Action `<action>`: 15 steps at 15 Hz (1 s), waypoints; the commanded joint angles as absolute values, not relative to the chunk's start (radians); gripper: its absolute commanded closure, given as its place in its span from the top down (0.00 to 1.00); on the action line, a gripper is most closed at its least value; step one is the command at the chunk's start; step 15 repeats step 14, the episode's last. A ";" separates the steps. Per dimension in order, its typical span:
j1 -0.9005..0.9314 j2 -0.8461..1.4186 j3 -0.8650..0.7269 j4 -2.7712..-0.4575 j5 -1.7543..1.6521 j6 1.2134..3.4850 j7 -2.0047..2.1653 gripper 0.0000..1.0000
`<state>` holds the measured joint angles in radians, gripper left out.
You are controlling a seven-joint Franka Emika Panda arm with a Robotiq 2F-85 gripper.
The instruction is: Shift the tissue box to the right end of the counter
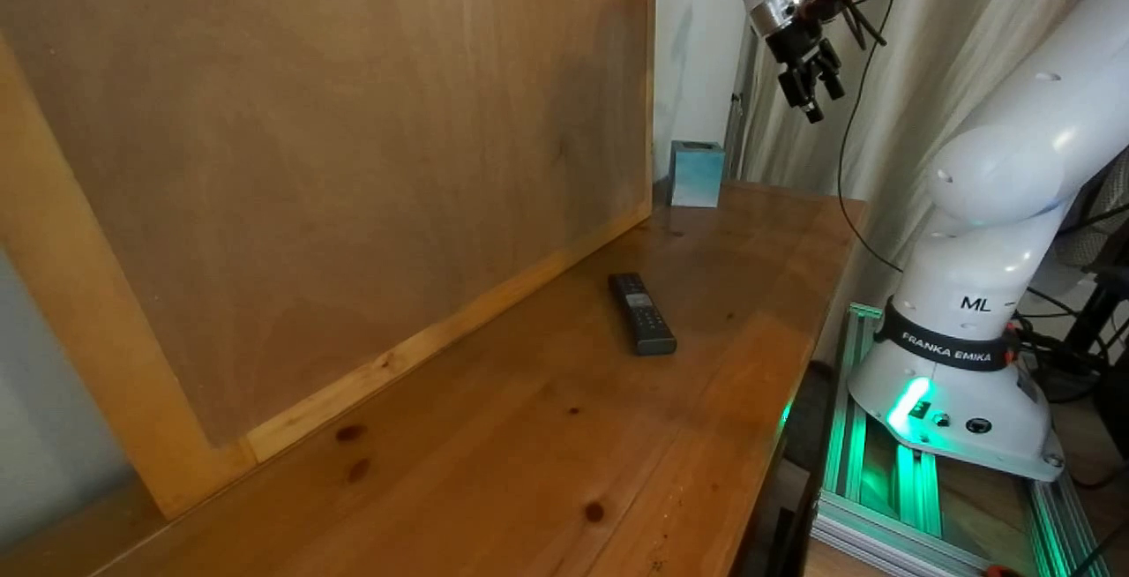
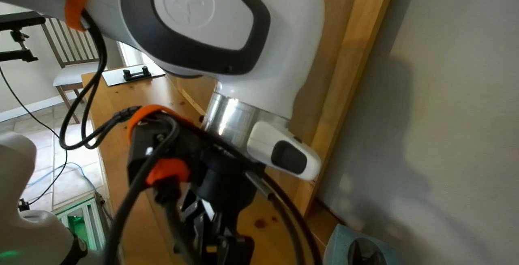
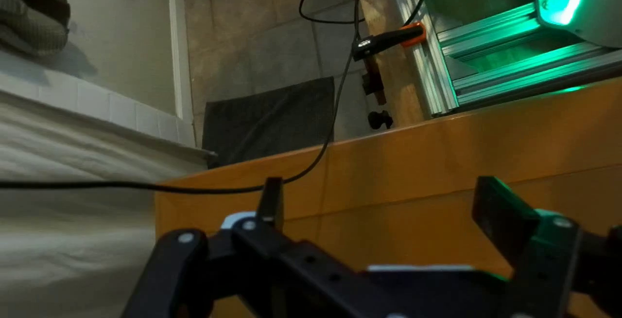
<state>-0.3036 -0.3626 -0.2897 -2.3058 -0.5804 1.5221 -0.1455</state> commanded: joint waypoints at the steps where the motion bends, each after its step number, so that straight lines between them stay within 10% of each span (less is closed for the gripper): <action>1: -0.248 -0.437 -0.258 -2.344 -0.637 1.530 -0.244 1.00; 15: -0.207 -0.421 -0.249 -2.321 -0.624 1.517 -0.255 1.00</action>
